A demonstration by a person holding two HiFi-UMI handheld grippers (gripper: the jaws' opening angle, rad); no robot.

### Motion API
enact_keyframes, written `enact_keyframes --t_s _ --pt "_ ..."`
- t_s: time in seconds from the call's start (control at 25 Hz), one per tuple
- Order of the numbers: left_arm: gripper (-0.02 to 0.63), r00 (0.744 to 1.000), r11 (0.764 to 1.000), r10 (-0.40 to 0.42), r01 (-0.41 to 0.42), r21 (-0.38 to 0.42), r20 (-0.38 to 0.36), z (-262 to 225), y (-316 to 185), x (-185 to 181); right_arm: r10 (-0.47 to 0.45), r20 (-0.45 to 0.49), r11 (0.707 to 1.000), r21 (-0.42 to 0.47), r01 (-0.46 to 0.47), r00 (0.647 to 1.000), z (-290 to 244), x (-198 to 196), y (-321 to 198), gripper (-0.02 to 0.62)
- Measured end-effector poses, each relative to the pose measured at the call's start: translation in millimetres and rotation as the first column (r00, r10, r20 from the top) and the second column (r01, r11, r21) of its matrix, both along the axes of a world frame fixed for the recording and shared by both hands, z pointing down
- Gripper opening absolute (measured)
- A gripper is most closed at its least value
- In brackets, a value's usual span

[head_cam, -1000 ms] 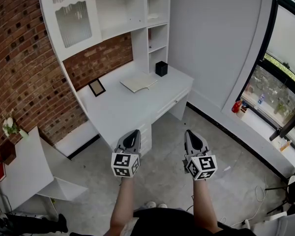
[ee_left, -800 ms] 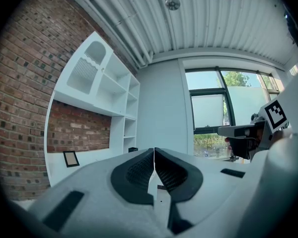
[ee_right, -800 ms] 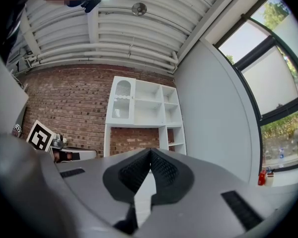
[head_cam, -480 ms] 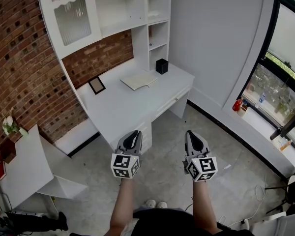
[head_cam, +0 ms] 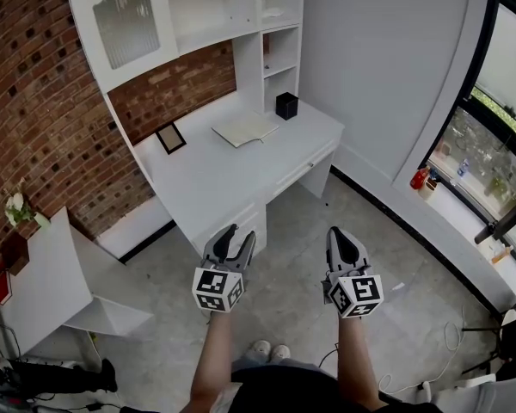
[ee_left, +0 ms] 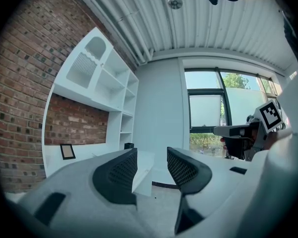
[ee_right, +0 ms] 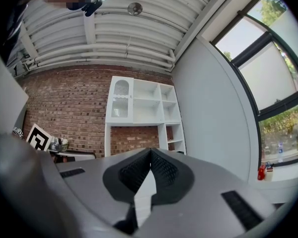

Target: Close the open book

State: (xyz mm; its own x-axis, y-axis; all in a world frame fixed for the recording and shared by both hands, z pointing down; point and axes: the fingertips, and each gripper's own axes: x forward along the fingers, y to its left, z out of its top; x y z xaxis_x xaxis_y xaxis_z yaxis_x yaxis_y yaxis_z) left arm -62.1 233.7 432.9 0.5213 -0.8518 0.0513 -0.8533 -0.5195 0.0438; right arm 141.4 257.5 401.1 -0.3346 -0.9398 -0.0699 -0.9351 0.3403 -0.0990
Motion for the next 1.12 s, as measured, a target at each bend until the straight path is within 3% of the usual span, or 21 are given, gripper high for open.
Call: enact_keyframes --t_s 0.64,1.12 --pt "0.176 0.997 0.997 -0.071 0.072 0.011 -0.018 8 -1 3 -0.04 0.016 0.999 -0.001 0.04 0.999 10 19 -11 -0.002" --pt "0.176 0.994 0.993 -0.097 0.1 0.055 -0.047 1 -76 2 -0.047 0.009 0.998 0.033 0.047 0.999 8 28 -84 -0.002"
